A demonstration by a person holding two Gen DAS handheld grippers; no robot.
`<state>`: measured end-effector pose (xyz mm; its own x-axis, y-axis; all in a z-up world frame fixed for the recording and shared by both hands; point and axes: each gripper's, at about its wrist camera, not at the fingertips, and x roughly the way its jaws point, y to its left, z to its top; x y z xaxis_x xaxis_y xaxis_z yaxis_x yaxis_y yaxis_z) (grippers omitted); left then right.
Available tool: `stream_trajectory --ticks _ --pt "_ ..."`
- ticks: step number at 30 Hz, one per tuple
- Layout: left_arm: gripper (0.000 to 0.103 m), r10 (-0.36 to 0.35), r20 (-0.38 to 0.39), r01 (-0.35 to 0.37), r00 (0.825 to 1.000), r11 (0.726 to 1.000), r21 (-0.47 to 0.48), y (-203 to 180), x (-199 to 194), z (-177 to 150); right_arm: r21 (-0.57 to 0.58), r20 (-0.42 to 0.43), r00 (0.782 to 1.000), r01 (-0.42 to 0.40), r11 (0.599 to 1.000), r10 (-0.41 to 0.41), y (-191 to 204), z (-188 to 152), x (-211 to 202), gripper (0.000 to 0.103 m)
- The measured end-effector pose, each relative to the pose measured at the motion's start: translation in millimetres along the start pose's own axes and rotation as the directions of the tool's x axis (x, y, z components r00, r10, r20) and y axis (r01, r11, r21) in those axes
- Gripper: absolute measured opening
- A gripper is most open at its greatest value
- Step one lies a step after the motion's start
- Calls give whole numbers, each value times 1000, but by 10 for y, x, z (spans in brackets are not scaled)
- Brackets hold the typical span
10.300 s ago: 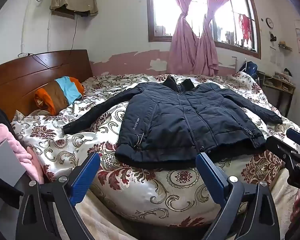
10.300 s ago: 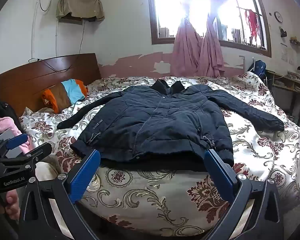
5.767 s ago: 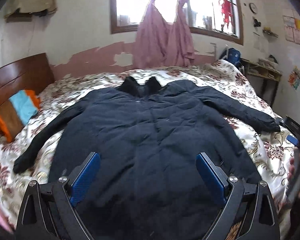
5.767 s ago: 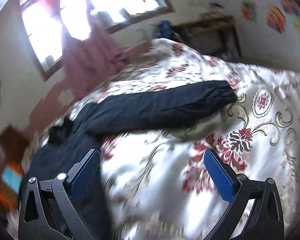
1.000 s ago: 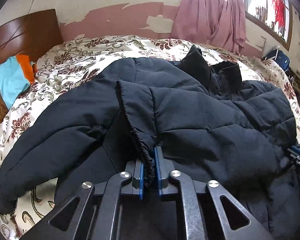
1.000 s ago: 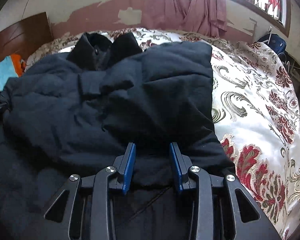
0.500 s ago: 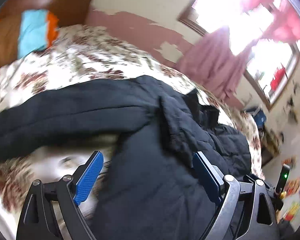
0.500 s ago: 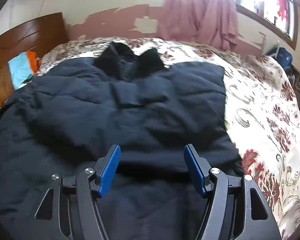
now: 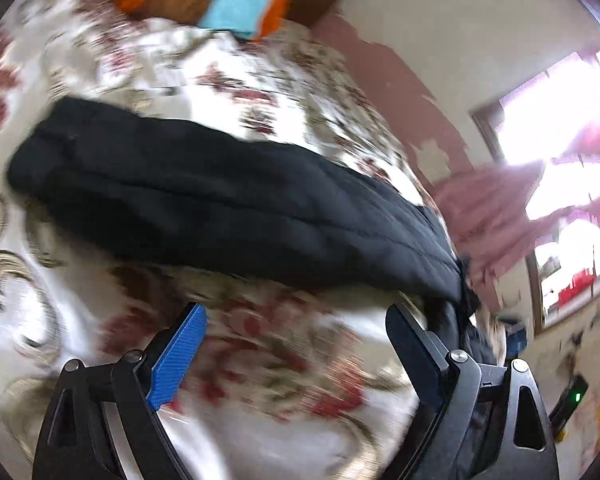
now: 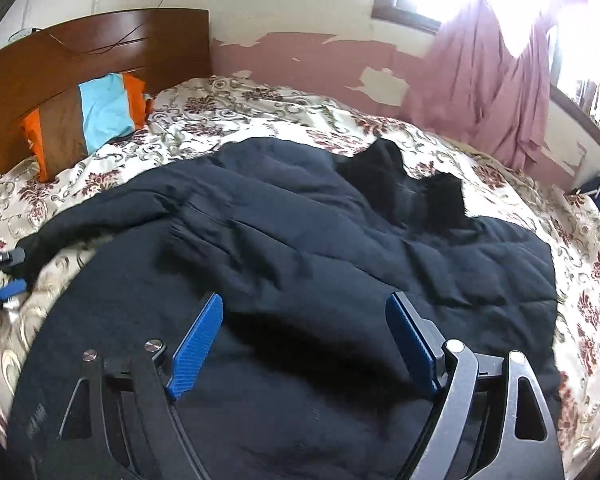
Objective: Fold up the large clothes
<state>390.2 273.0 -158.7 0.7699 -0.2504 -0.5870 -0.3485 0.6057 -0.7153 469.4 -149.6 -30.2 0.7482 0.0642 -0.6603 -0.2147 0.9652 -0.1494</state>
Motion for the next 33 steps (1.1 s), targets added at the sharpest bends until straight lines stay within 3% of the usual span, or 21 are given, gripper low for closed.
stream_trajectory --ticks 3,4,7,12,14,17,19,21,24,27,33 --pt "91 -10 5 10 1000 995 -100 250 19 115 43 -14 1000 25 999 -24 224 94 139 80" --pt "91 -48 6 49 999 989 -142 341 39 166 64 -22 999 31 997 -30 269 117 191 80" --pt "91 -102 30 106 994 975 -193 468 71 264 127 -41 998 52 991 -47 358 199 409 80" --pt "86 -115 60 127 991 957 -262 616 144 377 168 -36 994 110 980 -105 427 268 699 80" --pt "72 -102 70 119 992 947 -300 705 183 426 189 -40 993 114 975 -108 432 271 782 80" --pt "39 -68 67 85 995 951 -298 773 203 478 185 -37 993 121 975 -116 483 259 856 80" --pt "20 -44 77 64 996 958 -278 771 203 516 171 -37 992 129 977 -124 525 260 878 80" --pt "11 -45 103 70 994 966 -250 740 152 545 161 -36 991 136 977 -132 556 249 898 80" --pt "9 -67 178 96 982 983 -159 591 -21 633 145 -41 989 144 979 -140 570 239 927 80" --pt "9 -113 267 130 957 990 -47 349 -265 732 141 -42 989 145 979 -141 569 252 893 80" --pt "9 -191 369 140 909 977 162 -215 -741 714 204 -58 998 49 978 -38 398 197 626 80"
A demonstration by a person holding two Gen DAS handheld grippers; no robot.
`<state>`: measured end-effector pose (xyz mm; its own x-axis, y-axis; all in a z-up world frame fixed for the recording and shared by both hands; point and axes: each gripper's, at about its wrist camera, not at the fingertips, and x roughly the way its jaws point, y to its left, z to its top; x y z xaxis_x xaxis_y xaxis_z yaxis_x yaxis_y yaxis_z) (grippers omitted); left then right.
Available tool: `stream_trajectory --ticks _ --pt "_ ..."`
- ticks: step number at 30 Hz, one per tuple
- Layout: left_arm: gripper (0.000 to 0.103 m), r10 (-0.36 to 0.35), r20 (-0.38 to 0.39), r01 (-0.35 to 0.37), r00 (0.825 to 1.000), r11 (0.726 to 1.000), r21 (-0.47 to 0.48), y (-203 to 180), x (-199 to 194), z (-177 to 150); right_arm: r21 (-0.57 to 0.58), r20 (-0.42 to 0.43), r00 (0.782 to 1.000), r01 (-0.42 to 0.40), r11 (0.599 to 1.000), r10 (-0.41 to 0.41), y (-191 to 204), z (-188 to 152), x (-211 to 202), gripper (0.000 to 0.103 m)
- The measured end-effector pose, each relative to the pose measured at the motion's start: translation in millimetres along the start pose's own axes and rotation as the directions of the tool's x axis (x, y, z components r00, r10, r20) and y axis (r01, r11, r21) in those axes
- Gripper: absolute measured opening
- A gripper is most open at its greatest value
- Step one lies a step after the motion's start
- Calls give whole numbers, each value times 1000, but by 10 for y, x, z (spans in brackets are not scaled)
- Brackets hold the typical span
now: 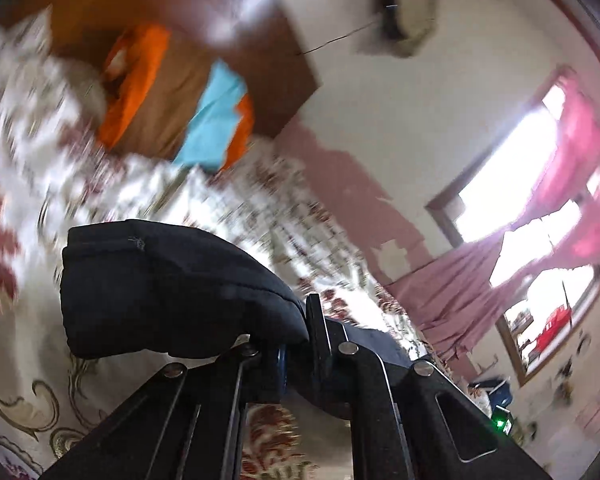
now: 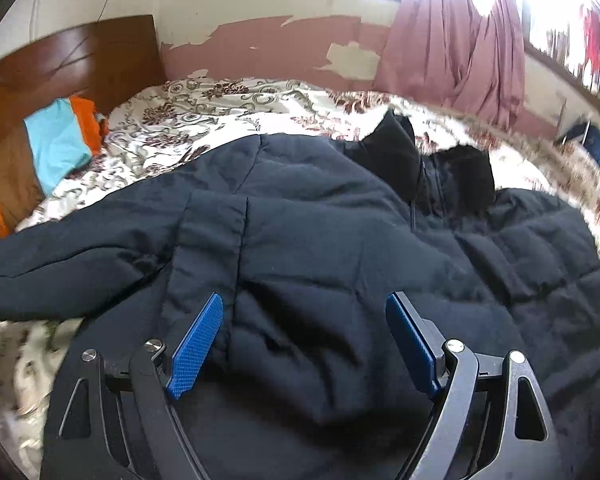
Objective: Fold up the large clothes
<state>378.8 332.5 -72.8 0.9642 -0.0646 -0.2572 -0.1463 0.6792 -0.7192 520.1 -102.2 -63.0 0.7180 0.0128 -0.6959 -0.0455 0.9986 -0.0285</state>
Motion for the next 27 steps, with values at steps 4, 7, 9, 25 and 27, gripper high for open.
stream_trajectory --ticks 4,7,9,25,27 --pt "8 -67 41 62 997 991 121 -567 -188 24 -13 3 998 -68 998 68 -213 -132 -319 80" --pt "8 -117 63 100 991 969 226 -1038 -328 -63 -27 11 994 -111 993 111 -461 -253 -575 80" --pt "8 -150 62 126 987 949 290 -1367 -384 -175 -22 14 990 -138 990 138 -679 -335 -732 80" --pt "8 -283 -392 460 875 736 497 -3420 80 -1885 272 47 987 -161 949 154 -2794 -1208 -1137 80" --pt "8 -248 -446 470 860 726 503 -3501 212 -2186 298 29 987 -157 942 155 -2917 -1344 -1095 80"
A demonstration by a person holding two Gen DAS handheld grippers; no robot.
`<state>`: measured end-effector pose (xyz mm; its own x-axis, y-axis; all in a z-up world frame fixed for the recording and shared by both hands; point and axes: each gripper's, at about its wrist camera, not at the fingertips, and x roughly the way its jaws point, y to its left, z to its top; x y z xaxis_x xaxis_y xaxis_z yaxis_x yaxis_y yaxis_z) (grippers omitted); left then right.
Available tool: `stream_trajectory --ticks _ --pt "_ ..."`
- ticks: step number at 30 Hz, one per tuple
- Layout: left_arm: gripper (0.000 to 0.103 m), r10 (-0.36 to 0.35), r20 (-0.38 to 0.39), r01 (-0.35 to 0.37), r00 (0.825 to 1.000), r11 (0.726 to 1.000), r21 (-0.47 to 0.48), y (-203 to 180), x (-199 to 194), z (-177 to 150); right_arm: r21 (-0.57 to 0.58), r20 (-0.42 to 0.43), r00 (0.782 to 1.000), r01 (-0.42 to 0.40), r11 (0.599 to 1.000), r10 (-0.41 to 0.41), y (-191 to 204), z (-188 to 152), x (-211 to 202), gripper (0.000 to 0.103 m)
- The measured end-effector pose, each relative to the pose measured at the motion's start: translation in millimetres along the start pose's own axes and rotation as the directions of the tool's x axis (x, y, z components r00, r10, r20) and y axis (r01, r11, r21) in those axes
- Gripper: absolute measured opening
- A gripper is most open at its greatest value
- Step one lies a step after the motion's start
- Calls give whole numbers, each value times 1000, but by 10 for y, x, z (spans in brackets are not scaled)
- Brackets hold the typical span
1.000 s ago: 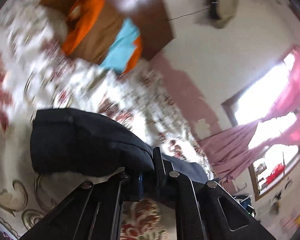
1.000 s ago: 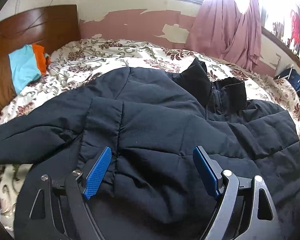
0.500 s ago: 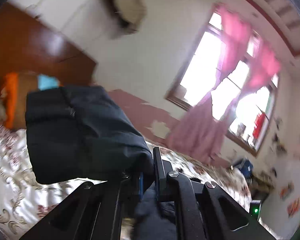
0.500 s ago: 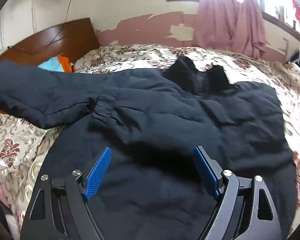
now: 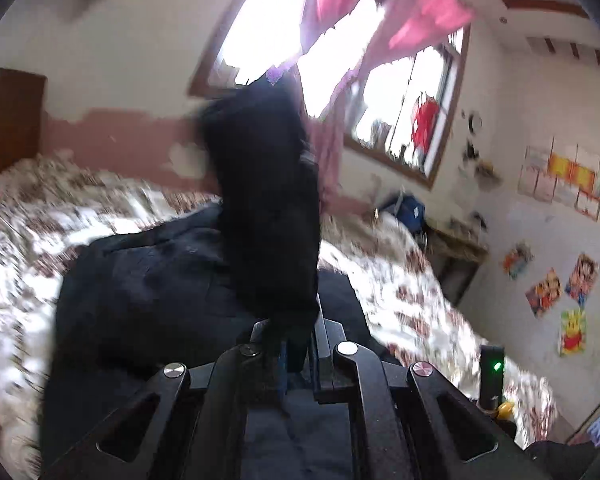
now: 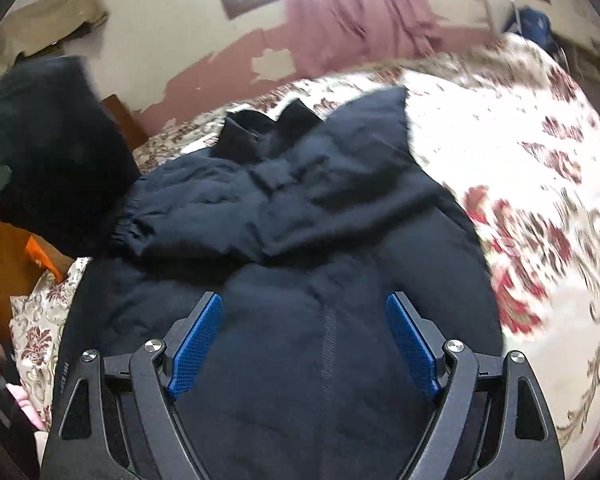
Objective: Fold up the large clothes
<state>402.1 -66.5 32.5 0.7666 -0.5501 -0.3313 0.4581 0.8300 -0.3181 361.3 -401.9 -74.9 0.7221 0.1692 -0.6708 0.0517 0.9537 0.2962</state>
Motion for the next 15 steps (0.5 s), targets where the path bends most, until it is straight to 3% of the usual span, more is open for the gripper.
stream_trajectory --ticks 5,7,10,13,15 --pt "8 6 -148 -1 989 999 34 -218 491 -383 76 11 999 -53 996 52 -297 -161 -3 80" --pt "8 39 -232 -30 972 999 45 -278 682 -608 102 23 997 -81 991 79 -359 -204 -9 80" --pt "8 90 -350 -84 932 996 34 -251 863 -909 174 73 985 -165 971 155 -448 -279 27 80" --pt "9 125 -413 -132 902 991 11 -193 936 -1104 240 103 972 -231 943 212 -544 -363 106 82" --pt "11 132 -428 -145 894 989 2 -172 938 -1191 238 90 967 -254 937 240 -556 -374 175 85"
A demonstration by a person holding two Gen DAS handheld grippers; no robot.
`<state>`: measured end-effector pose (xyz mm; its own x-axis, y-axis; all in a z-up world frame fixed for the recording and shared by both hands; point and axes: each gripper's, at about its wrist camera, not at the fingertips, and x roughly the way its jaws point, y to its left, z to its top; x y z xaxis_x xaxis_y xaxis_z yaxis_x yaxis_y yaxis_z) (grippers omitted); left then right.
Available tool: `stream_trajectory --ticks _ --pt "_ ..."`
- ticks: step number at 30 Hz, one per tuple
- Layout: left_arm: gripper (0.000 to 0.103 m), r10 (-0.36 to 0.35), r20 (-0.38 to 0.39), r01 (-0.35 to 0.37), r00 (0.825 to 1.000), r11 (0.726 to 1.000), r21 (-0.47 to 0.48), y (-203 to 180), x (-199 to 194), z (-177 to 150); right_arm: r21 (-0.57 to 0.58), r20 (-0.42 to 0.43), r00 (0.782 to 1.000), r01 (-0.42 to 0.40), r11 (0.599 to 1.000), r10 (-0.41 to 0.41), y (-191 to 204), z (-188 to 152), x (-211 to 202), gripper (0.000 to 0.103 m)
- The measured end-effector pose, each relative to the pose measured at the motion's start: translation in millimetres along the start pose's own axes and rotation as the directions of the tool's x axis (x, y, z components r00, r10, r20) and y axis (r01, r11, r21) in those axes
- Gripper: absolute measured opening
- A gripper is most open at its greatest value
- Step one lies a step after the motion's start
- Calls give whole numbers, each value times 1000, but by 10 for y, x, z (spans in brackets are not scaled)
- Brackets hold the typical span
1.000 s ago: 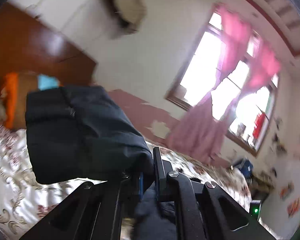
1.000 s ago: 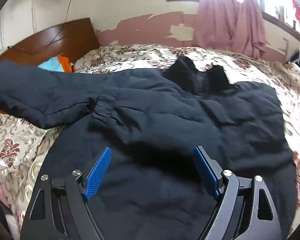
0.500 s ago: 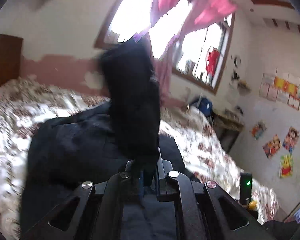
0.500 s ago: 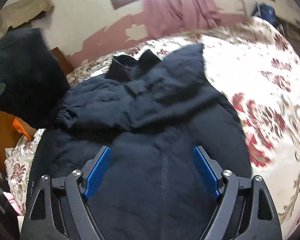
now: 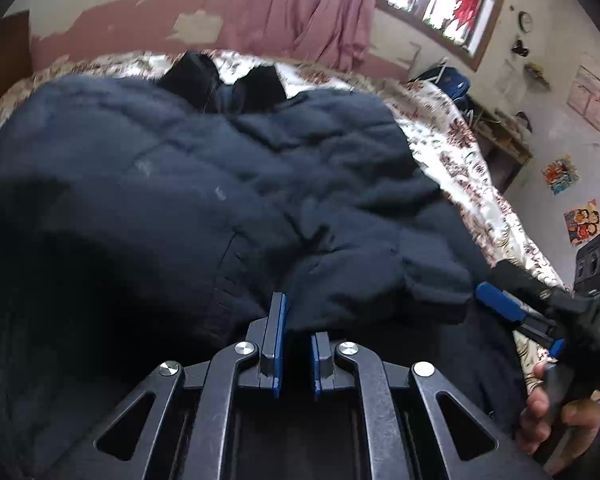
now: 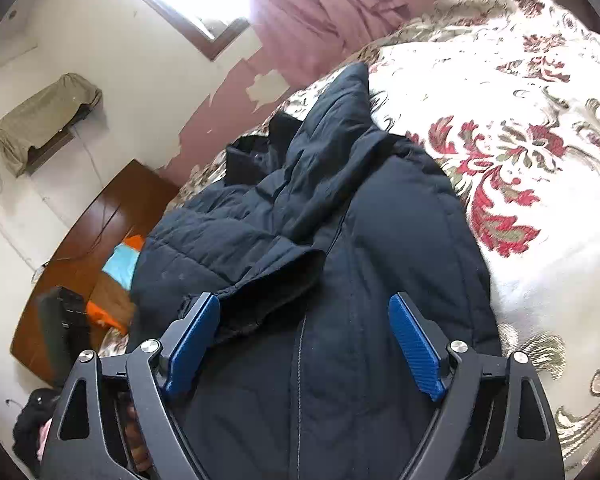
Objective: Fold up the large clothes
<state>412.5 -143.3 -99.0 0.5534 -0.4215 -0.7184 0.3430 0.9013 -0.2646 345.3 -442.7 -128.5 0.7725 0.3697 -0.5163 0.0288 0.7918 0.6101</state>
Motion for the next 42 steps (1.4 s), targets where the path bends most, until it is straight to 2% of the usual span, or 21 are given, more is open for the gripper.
stream_trajectory --ticks 5,9,11,12,13,15,21,26,28,31,33,34,36,39,41,42 --pt "14 8 -22 -8 1000 1000 -13 46 -43 -120 13 -33 996 -86 996 87 -22 11 118 90" --pt "23 -2 -28 2 1000 1000 10 40 -53 -177 15 -55 990 -128 992 129 -3 2 166 90" --pt "39 -30 -34 31 999 999 25 16 -87 -250 18 -61 989 -132 991 132 8 -12 177 90" --pt "69 -56 -41 57 998 998 22 -2 -87 -257 16 -60 990 -128 992 129 17 -25 168 90" --pt "84 -78 -38 79 996 997 15 2 -101 -277 13 -59 990 -125 992 125 19 -31 174 90" --pt "85 -98 -16 98 995 995 8 6 -195 -343 14 -57 991 -124 992 125 29 -48 177 91" --pt "85 -129 -22 128 991 991 -33 180 -417 -465 -28 -50 993 -107 994 106 100 -128 166 91" --pt "85 -83 6 83 997 993 -85 531 -769 -582 -87 -58 996 -77 993 72 257 -122 152 89" --pt "85 -4 19 6 1000 994 -110 731 -909 -554 -119 -71 997 -36 992 28 340 -96 220 83" --pt "85 102 28 -96 994 982 -163 1011 -1011 -432 -120 -116 992 41 992 -54 394 -7 356 63" --pt "85 153 30 -143 988 966 -216 1236 -1068 -327 -112 -143 986 75 991 -91 418 63 429 35" --pt "85 166 32 -154 986 960 -235 1336 -1085 -285 -107 -157 982 87 990 -103 432 97 468 29" --pt "85 189 34 -175 981 952 -251 1486 -1104 -215 -111 -174 978 96 989 -115 473 139 539 8" --pt "85 229 46 -213 972 948 -236 1621 -1131 -120 -209 -152 976 121 970 -155 671 215 530 4" --pt "85 258 62 -240 964 948 -208 1655 -1147 -56 -332 -96 973 167 928 -209 897 301 448 4" --pt "85 271 72 -254 960 948 -193 1658 -1150 -19 -402 -45 969 207 892 -245 1034 373 389 4"
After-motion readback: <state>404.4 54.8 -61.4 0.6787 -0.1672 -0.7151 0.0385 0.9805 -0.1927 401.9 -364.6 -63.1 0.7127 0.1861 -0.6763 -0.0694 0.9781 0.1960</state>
